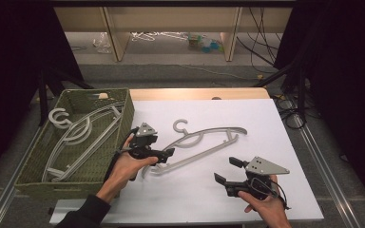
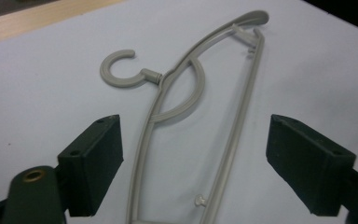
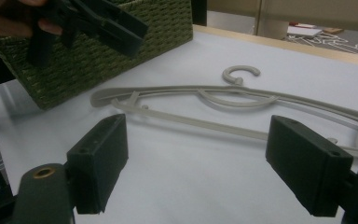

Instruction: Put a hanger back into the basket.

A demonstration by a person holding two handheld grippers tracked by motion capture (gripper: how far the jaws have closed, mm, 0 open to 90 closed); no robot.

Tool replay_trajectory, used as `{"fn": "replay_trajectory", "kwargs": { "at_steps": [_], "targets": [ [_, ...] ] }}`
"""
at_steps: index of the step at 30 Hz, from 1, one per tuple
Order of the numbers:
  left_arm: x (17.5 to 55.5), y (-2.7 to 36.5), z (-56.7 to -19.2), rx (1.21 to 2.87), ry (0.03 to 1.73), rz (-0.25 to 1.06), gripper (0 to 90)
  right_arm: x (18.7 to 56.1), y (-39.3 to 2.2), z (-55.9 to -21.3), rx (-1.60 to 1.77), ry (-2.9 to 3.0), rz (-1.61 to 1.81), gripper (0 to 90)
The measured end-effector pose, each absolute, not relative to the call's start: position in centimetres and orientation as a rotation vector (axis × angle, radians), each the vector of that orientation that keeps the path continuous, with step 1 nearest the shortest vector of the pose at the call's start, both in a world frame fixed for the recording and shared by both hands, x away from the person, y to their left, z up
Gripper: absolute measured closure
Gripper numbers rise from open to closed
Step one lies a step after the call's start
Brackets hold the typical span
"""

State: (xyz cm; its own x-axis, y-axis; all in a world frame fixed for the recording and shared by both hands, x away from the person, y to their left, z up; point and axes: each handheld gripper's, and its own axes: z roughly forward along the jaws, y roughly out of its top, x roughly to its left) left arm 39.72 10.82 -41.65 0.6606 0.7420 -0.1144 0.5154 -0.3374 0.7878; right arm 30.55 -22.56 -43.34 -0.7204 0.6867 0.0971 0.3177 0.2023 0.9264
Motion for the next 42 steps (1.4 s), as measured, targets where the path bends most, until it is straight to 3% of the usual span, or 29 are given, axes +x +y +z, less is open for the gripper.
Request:
{"fn": "replay_trajectory", "kwargs": {
  "at_steps": [5,14,25,35,42],
  "targets": [
    [40.9,9.9,-42.5,2.169,0.943,0.401,21.1,30.5,-22.7,-43.3,0.956,2.156,1.508,21.9],
    [42.6,7.5,-43.8,2.179,0.983,0.349,25.5,30.5,-22.6,-43.3,0.958,2.164,1.521,21.8],
    [46.0,8.0,-46.3,2.231,1.114,0.289,33.3,30.4,-22.6,-43.2,0.952,2.17,1.51,21.8],
    [46.6,7.7,-47.6,2.319,1.086,0.236,50.6,30.4,-22.7,-43.2,0.947,2.171,1.512,21.8],
    [46.3,7.8,-47.6,2.362,1.024,0.332,77.6,30.4,-22.7,-43.2,0.946,2.171,1.511,21.9]
  ]
}}
